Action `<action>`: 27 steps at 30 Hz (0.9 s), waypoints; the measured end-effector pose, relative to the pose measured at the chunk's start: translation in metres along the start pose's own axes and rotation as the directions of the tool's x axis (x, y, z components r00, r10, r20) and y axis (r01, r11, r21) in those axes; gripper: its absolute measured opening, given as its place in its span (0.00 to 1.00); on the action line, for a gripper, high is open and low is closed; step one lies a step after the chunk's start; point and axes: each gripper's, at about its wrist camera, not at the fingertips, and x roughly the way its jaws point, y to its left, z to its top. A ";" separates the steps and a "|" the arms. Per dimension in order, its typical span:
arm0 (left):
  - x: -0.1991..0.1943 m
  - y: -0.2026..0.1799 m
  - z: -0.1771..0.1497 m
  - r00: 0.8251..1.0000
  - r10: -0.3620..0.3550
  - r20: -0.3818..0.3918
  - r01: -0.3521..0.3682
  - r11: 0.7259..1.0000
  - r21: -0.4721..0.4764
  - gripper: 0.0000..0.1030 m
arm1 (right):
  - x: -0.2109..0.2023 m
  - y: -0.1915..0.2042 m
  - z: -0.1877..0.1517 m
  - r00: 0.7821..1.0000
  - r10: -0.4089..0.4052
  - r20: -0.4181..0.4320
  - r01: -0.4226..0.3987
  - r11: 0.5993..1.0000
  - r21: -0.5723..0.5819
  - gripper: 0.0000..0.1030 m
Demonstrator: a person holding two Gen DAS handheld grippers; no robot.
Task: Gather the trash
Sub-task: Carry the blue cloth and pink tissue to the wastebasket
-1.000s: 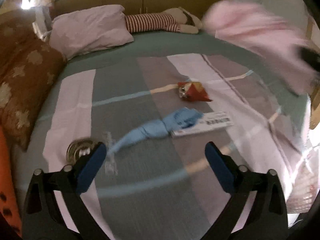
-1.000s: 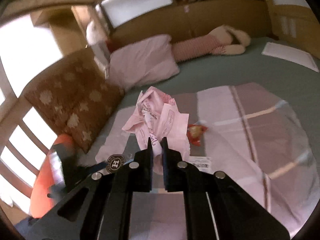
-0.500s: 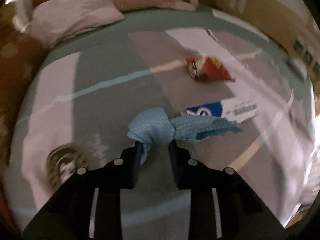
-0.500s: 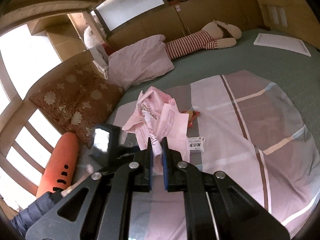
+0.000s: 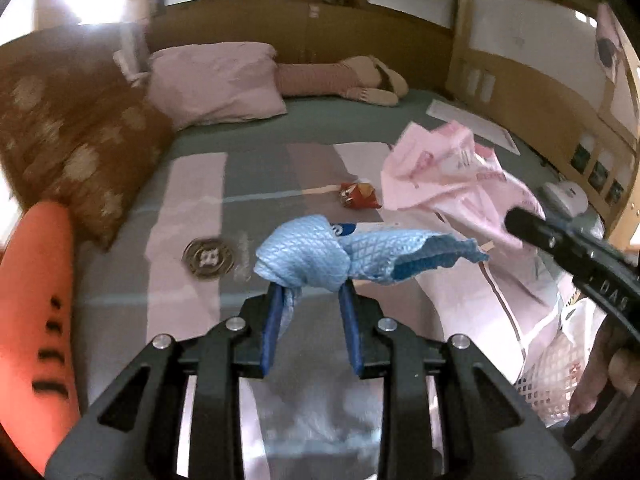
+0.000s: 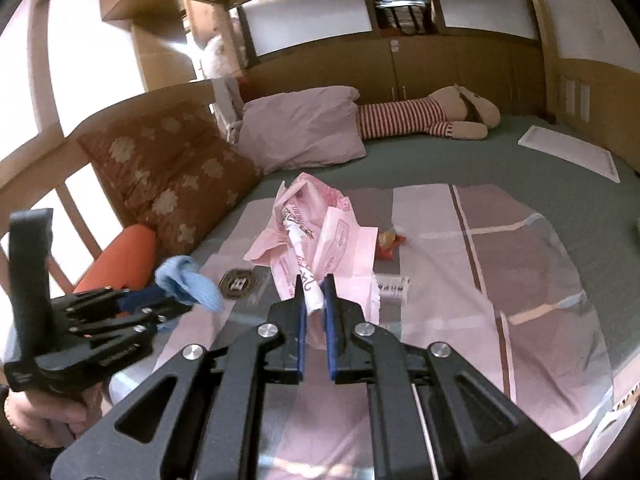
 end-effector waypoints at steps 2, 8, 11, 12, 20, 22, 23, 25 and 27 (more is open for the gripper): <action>-0.009 0.008 -0.012 0.999 0.031 0.018 -0.030 0.998 -0.047 0.27 | -0.004 0.005 -0.013 1.000 0.000 -0.013 -0.001 1.000 -0.008 0.08; 0.001 0.018 -0.023 0.999 0.042 -0.013 -0.043 0.997 -0.059 0.28 | 0.007 0.019 -0.022 0.999 -0.015 -0.045 0.013 0.999 -0.039 0.08; 0.003 0.021 -0.026 0.999 0.038 -0.023 -0.040 0.997 -0.069 0.28 | 0.015 0.021 -0.024 0.998 -0.020 -0.066 0.017 0.999 -0.047 0.08; 0.002 0.024 -0.027 0.999 0.037 -0.022 -0.039 0.997 -0.072 0.28 | 0.015 0.022 -0.023 0.998 -0.021 -0.067 0.018 0.999 -0.049 0.08; 0.002 0.021 -0.028 0.999 0.035 -0.019 -0.036 0.997 -0.073 0.28 | 0.014 0.020 -0.023 0.998 -0.015 -0.068 0.011 0.999 -0.049 0.08; 0.003 0.019 -0.028 0.999 0.033 -0.018 -0.034 0.997 -0.069 0.28 | 0.009 0.018 -0.022 0.998 -0.016 -0.056 0.014 0.999 -0.045 0.08; 0.003 0.019 -0.028 0.999 0.029 -0.017 -0.030 0.997 -0.069 0.28 | 0.004 0.016 -0.020 0.999 -0.015 -0.047 0.013 0.999 -0.041 0.08; 0.003 0.018 -0.027 1.000 0.015 -0.015 -0.016 0.997 -0.072 0.28 | -0.022 0.009 -0.016 1.000 0.004 -0.001 -0.004 1.000 -0.006 0.08; 0.000 0.016 -0.028 1.000 -0.010 -0.006 0.010 0.998 -0.069 0.28 | -0.060 -0.001 -0.018 0.998 0.002 0.061 -0.004 1.000 0.023 0.08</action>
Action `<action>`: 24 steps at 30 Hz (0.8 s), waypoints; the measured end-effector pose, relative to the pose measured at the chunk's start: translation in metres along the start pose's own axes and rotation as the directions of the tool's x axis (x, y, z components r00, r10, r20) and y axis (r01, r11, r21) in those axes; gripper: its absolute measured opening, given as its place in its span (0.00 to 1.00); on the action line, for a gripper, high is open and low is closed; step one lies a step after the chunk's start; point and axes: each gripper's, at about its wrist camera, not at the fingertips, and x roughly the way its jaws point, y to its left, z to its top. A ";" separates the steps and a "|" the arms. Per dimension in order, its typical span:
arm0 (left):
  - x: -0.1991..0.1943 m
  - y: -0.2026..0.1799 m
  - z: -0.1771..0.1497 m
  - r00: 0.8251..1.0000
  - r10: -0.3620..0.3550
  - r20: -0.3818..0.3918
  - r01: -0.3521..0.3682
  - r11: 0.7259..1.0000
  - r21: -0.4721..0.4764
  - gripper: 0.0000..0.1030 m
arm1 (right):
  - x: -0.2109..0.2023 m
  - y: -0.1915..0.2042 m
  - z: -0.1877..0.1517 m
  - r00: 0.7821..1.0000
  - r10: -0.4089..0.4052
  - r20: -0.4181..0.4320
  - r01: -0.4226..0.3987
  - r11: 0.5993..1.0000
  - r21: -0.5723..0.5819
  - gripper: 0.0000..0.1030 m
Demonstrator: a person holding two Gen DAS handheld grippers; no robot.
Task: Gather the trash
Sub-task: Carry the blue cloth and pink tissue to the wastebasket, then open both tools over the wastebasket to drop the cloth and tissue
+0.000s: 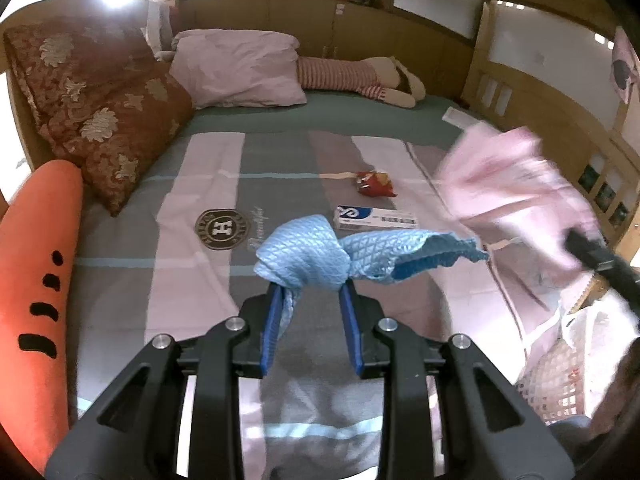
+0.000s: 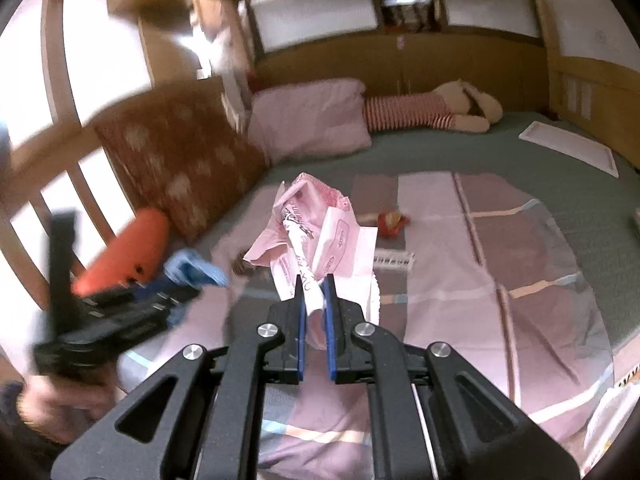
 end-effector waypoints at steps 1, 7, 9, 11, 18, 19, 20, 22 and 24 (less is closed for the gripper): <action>-0.001 -0.002 0.000 1.000 -0.005 0.002 0.005 1.000 0.006 0.28 | -0.024 -0.007 -0.003 0.999 -0.032 0.029 0.032 0.999 -0.002 0.08; -0.007 -0.026 -0.002 0.997 -0.081 0.000 0.081 0.994 0.075 0.28 | -0.148 -0.090 -0.053 0.937 -0.345 0.044 0.341 0.937 0.079 0.09; -0.011 -0.045 -0.002 0.991 -0.132 -0.005 0.132 0.985 0.113 0.28 | -0.176 -0.123 -0.081 0.904 -0.428 -0.001 0.424 0.895 0.137 0.09; -0.018 -0.081 -0.003 0.979 -0.202 -0.014 0.201 0.962 0.186 0.28 | -0.195 -0.155 -0.111 0.870 -0.489 -0.057 0.489 0.847 0.207 0.09; -0.036 -0.268 -0.023 0.868 -0.453 -0.203 0.496 0.770 0.402 0.28 | -0.253 -0.230 -0.165 0.818 -0.570 -0.076 0.528 0.692 0.492 0.58; -0.040 -0.306 -0.030 0.836 -0.489 -0.250 0.548 0.716 0.432 0.28 | -0.271 -0.229 -0.159 0.795 -0.607 -0.024 0.530 0.675 0.513 0.63; -0.042 -0.326 -0.034 0.818 -0.503 -0.277 0.574 0.686 0.448 0.28 | -0.289 -0.226 -0.151 0.770 -0.638 0.034 0.526 0.664 0.532 0.66; -0.046 -0.378 -0.045 0.769 -0.544 -0.336 0.637 0.614 0.465 0.36 | -0.312 -0.223 -0.137 0.751 -0.651 0.106 0.500 0.667 0.551 0.71; -0.043 -0.409 -0.054 0.751 -0.542 -0.377 0.659 0.579 0.479 0.69 | -0.323 -0.215 -0.123 0.741 -0.654 0.154 0.486 0.680 0.549 0.73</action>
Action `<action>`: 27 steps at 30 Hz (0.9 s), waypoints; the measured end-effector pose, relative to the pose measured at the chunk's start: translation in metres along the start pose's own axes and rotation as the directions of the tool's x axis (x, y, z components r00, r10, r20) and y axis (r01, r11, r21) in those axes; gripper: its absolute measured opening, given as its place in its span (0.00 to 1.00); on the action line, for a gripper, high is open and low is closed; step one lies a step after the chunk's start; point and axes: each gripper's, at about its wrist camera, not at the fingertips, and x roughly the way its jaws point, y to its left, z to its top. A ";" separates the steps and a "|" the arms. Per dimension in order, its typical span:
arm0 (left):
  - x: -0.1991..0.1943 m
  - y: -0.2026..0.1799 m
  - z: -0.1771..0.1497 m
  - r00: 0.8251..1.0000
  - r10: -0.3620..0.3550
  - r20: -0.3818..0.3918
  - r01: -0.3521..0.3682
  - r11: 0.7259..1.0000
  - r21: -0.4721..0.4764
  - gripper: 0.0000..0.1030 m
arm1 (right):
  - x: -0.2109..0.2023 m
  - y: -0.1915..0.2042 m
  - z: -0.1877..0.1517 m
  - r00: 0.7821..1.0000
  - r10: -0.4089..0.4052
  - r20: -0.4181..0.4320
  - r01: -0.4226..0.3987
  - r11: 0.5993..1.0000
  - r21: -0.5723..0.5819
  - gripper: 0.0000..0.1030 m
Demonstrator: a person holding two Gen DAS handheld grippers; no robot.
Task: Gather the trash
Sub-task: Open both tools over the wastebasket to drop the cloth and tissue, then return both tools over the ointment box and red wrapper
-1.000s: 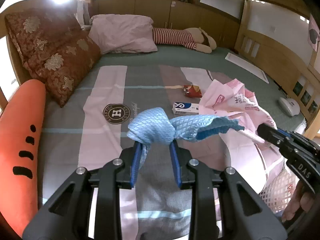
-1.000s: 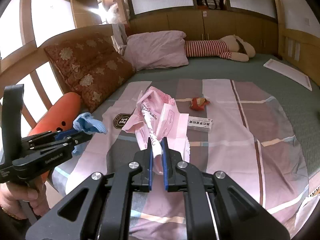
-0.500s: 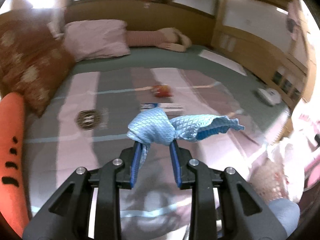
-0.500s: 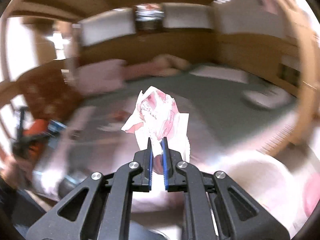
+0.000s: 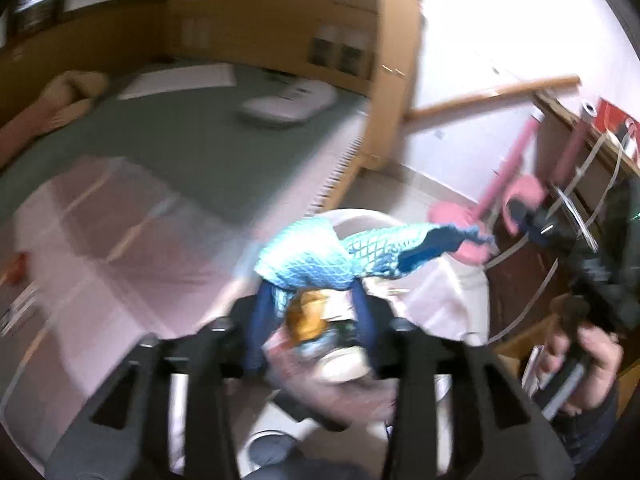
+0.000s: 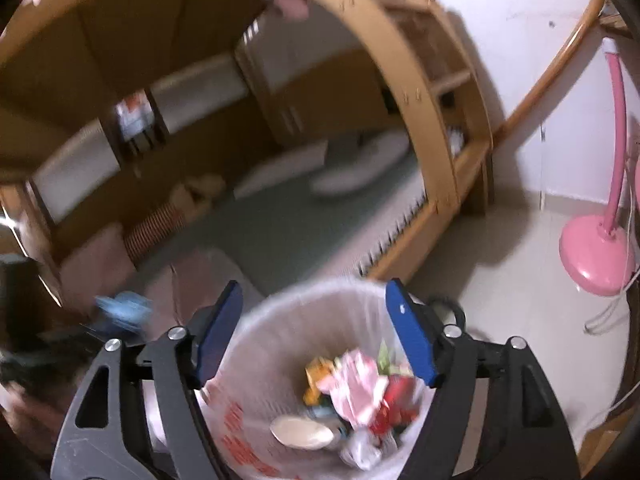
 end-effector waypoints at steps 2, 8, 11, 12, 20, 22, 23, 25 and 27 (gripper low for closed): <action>0.021 -0.010 0.007 0.999 0.050 -0.019 -0.049 0.998 0.037 0.89 | -0.007 0.012 0.006 1.000 0.015 0.023 -0.014 1.000 -0.028 0.75; -0.041 0.058 -0.010 0.984 0.156 0.089 -0.144 0.982 -0.124 0.91 | 0.021 0.059 -0.016 0.997 0.057 -0.057 -0.066 0.983 -0.169 0.78; -0.097 0.109 -0.032 0.939 0.314 0.139 -0.289 0.941 -0.174 0.95 | 0.043 0.099 -0.034 0.988 0.098 -0.121 -0.125 0.963 -0.241 0.78; -0.112 0.123 -0.041 0.922 0.359 0.145 -0.330 0.925 -0.189 0.96 | 0.052 0.121 -0.041 0.981 0.124 -0.149 -0.161 0.949 -0.272 0.78; -0.217 0.238 -0.148 0.772 0.630 0.087 -0.545 0.725 -0.420 0.97 | 0.102 0.303 -0.087 0.861 0.375 -0.344 -0.494 0.778 -0.388 0.79; -0.225 0.259 -0.178 0.719 0.692 0.067 -0.586 0.655 -0.478 0.97 | 0.108 0.339 -0.098 0.841 0.406 -0.357 -0.530 0.752 -0.393 0.79; -0.224 0.267 -0.188 0.696 0.716 0.052 -0.606 0.625 -0.492 0.97 | 0.109 0.350 -0.104 0.837 0.418 -0.353 -0.539 0.742 -0.398 0.79; -0.220 0.288 -0.200 0.667 0.741 -0.080 -0.664 0.542 -0.515 0.96 | 0.114 0.361 -0.126 0.836 0.443 -0.325 -0.547 0.723 -0.422 0.80; -0.233 0.291 -0.199 0.708 0.706 -0.018 -0.588 0.577 -0.567 0.97 | 0.126 0.369 -0.143 0.842 0.360 -0.401 -0.527 0.709 -0.468 0.80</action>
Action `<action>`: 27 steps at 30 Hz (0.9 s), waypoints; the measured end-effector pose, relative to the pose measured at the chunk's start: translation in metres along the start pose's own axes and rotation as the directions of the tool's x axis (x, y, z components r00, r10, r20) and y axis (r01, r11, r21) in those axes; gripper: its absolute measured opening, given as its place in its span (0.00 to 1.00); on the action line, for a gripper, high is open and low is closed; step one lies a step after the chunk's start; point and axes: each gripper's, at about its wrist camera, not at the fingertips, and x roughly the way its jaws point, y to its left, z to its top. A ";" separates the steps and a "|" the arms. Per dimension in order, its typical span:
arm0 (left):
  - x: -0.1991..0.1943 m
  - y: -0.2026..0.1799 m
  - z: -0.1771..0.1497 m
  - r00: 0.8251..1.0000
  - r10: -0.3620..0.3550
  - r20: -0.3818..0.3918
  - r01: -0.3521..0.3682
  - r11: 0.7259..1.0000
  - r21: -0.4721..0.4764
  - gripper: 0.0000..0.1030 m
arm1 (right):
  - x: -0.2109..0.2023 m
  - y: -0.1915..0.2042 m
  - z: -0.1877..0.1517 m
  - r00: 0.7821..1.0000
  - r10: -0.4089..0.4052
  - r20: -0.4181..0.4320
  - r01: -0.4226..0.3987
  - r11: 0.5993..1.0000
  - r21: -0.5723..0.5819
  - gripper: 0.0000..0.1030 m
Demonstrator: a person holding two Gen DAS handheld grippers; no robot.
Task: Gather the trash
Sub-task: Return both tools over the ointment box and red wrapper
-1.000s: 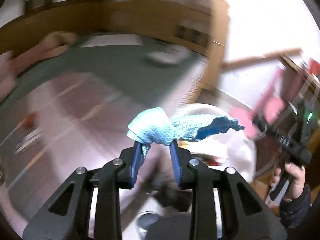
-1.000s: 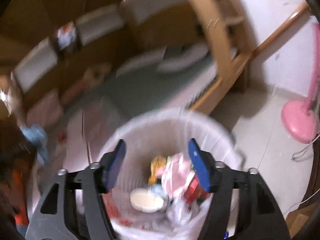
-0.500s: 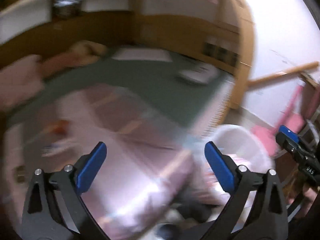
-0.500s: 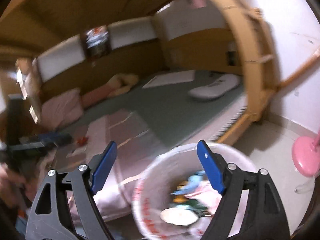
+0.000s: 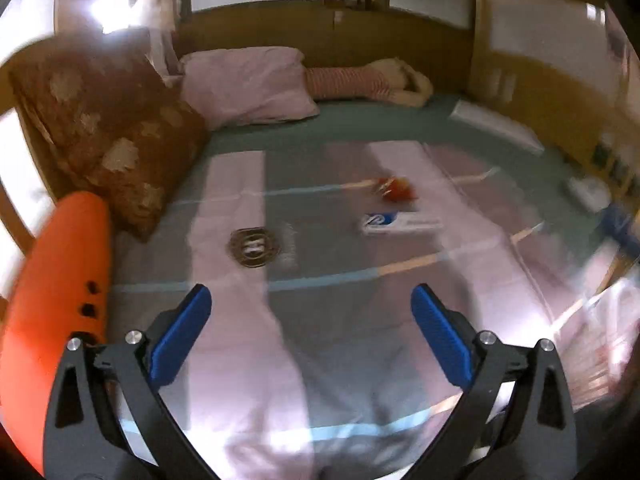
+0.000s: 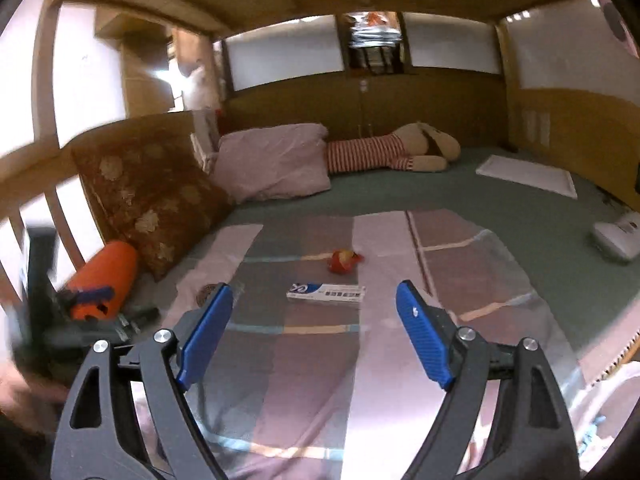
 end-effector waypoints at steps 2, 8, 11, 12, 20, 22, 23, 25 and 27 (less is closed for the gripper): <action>-0.006 0.005 0.001 0.999 -0.027 0.020 0.028 0.999 -0.035 0.97 | -0.002 -0.001 0.000 0.999 0.039 0.007 -0.039 0.999 0.024 0.80; -0.013 0.006 -0.001 0.998 -0.061 0.012 0.061 0.998 -0.017 0.97 | 0.003 0.001 -0.001 1.000 0.023 -0.016 -0.023 0.999 0.024 0.80; -0.008 0.003 -0.003 0.998 -0.066 -0.003 0.066 0.998 -0.003 0.97 | 0.011 0.003 0.001 0.999 0.038 -0.031 -0.036 0.998 0.051 0.80; -0.008 0.001 -0.003 0.998 -0.067 -0.005 0.067 0.998 -0.001 0.97 | 0.012 0.003 0.001 0.999 0.040 -0.035 -0.038 0.998 0.054 0.80; -0.006 0.001 -0.006 0.998 -0.066 -0.018 0.066 0.998 0.000 0.97 | 0.021 0.002 0.001 0.997 0.049 -0.059 -0.046 0.997 0.055 0.80; -0.005 0.002 -0.007 0.998 -0.062 -0.022 0.062 0.998 0.005 0.97 | 0.036 -0.003 0.012 0.991 0.095 -0.097 -0.087 0.992 0.087 0.80; -0.006 0.002 -0.007 0.998 -0.065 -0.021 0.065 0.998 0.003 0.97 | 0.048 -0.009 0.021 0.986 0.122 -0.113 -0.109 0.987 0.120 0.80; -0.007 0.003 -0.006 0.997 -0.069 -0.016 0.069 0.998 0.005 0.97 | 0.073 -0.016 0.039 0.979 0.155 -0.131 -0.135 0.979 0.150 0.80; -0.008 0.004 -0.005 0.998 -0.066 -0.013 0.067 0.998 0.013 0.97 | 0.115 -0.021 0.063 0.975 0.150 -0.163 -0.128 0.982 0.140 0.80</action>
